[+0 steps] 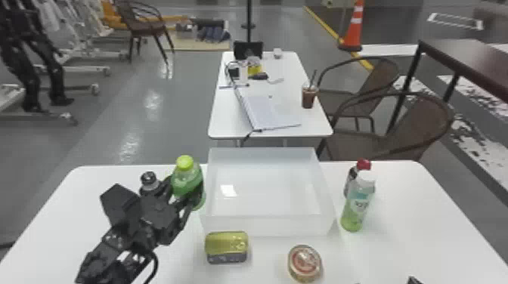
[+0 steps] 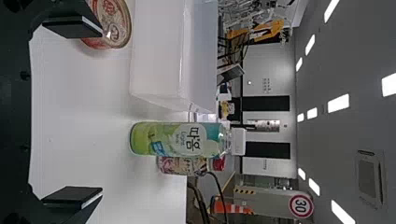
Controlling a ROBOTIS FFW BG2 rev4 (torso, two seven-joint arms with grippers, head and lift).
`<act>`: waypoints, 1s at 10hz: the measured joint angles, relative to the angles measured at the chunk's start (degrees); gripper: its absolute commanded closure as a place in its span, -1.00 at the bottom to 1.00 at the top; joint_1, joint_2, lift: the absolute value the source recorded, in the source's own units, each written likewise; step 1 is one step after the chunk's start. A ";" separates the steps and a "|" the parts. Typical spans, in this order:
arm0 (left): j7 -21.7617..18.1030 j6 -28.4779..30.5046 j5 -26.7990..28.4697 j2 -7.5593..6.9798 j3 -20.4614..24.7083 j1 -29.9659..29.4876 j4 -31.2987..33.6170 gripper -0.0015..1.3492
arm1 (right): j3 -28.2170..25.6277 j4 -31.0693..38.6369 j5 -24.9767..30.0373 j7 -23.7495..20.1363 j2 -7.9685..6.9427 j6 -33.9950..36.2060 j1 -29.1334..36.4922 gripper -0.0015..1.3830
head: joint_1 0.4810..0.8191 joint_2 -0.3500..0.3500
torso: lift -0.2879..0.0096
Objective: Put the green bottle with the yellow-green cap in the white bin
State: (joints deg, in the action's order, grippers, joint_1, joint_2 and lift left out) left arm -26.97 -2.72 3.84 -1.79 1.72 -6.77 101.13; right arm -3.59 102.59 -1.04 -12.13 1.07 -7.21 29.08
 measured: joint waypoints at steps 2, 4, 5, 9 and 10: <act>-0.23 0.36 1.31 -1.86 -4.77 4.36 -3.07 0.22 | 0.30 -0.43 -0.35 0.00 0.05 0.00 -0.31 -0.85 | -0.60 0.00 | 0.26; -0.71 -0.40 5.27 -1.84 -7.61 8.36 -7.65 0.21 | 0.38 -0.62 -0.45 0.00 0.00 0.00 -0.43 -0.85 | -0.60 0.00 | 0.26; -0.76 -0.78 7.13 -1.72 -9.01 10.46 -10.68 0.22 | 0.47 -0.75 -0.57 0.00 -0.01 0.00 -0.49 -0.85 | -0.60 0.00 | 0.26; -0.26 -2.78 11.86 -1.69 -12.71 18.55 -21.75 -0.35 | 0.74 -1.05 -0.76 0.00 0.03 0.00 -0.91 -0.85 | -0.60 0.00 | 0.26; 0.24 -3.07 12.14 -1.72 -12.74 19.25 -22.83 -0.79 | 0.78 -1.13 -0.80 0.00 0.03 0.00 -0.95 -0.85 | -0.60 0.00 | 0.26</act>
State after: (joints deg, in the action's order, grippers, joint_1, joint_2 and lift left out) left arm -26.73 -5.79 15.99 -3.51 -11.01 12.48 78.30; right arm -2.82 101.47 -1.83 -12.13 1.10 -7.21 28.13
